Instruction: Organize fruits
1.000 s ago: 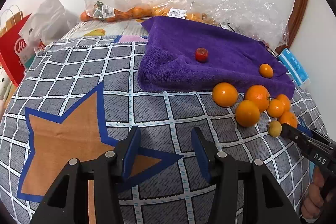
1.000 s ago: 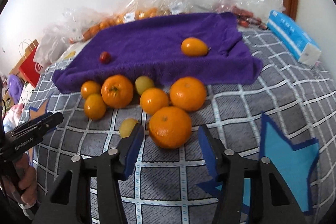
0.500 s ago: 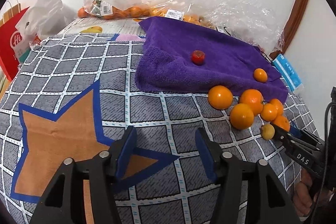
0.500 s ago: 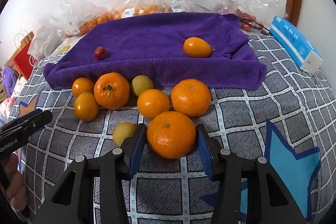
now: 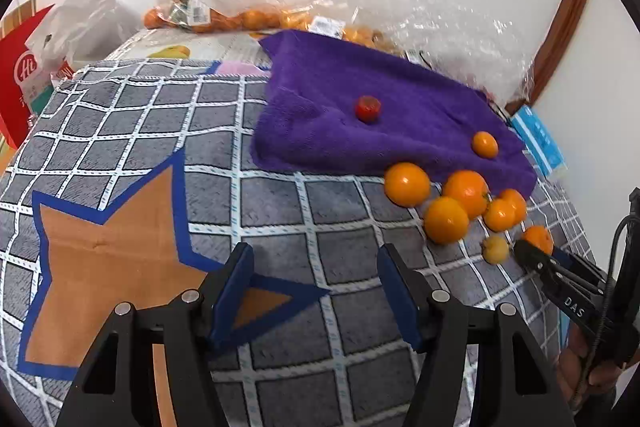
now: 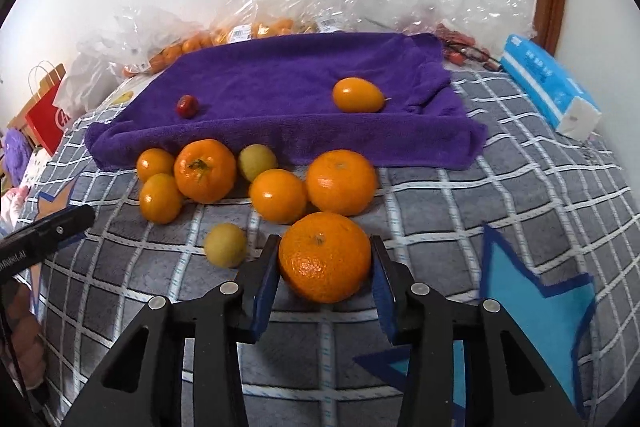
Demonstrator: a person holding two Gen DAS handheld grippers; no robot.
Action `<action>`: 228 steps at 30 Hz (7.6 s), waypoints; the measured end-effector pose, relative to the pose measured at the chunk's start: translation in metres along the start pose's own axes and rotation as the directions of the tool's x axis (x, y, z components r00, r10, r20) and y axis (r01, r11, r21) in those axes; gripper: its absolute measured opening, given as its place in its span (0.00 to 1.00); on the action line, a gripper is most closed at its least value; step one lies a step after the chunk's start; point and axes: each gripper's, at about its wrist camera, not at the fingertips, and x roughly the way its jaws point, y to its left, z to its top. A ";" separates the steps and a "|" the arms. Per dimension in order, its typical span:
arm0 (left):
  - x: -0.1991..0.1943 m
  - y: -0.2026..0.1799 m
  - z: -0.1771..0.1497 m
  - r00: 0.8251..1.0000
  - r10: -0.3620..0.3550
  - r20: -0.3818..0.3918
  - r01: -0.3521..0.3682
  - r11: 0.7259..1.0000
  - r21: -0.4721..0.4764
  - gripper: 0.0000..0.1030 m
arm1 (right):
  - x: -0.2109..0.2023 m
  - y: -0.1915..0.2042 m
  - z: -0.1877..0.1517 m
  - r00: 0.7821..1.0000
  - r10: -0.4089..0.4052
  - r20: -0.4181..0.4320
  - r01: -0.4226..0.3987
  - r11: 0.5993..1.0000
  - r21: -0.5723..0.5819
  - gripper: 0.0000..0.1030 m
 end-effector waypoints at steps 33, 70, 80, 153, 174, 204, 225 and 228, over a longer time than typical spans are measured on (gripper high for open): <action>0.054 -0.045 0.044 0.990 -0.122 -0.071 0.115 0.989 -0.090 0.34 | -0.004 -0.033 -0.003 0.997 0.070 0.029 -0.072 0.993 0.095 0.41; 0.013 -0.005 0.019 0.991 -0.018 0.135 0.023 0.999 -0.041 0.32 | -0.003 -0.034 -0.003 0.998 0.053 0.027 -0.055 0.993 0.103 0.41; 0.002 -0.011 0.016 0.982 -0.002 0.190 0.004 1.000 -0.011 0.32 | -0.006 -0.034 -0.003 0.997 0.066 0.034 -0.069 0.992 0.101 0.41; -0.030 -0.042 0.091 0.975 -0.045 0.217 0.050 0.999 -0.015 0.32 | -0.015 -0.007 0.075 0.988 0.062 0.142 -0.074 0.994 0.080 0.41; 0.031 -0.043 0.126 0.972 -0.069 0.226 0.080 0.996 -0.041 0.32 | 0.039 0.004 0.114 0.983 0.063 0.173 -0.075 0.995 0.066 0.41; 0.074 -0.040 0.111 0.981 -0.091 0.169 0.101 0.994 -0.052 0.32 | 0.064 -0.001 0.104 0.979 0.095 0.181 -0.106 0.993 0.054 0.41; 0.082 -0.041 0.109 0.986 -0.078 0.145 0.085 0.995 -0.042 0.32 | 0.062 -0.001 0.104 0.977 0.104 0.183 -0.116 0.992 0.054 0.42; 0.082 -0.042 0.109 0.986 -0.083 0.143 0.090 0.995 -0.041 0.32 | 0.062 -0.001 0.103 0.977 0.103 0.185 -0.115 0.992 0.054 0.42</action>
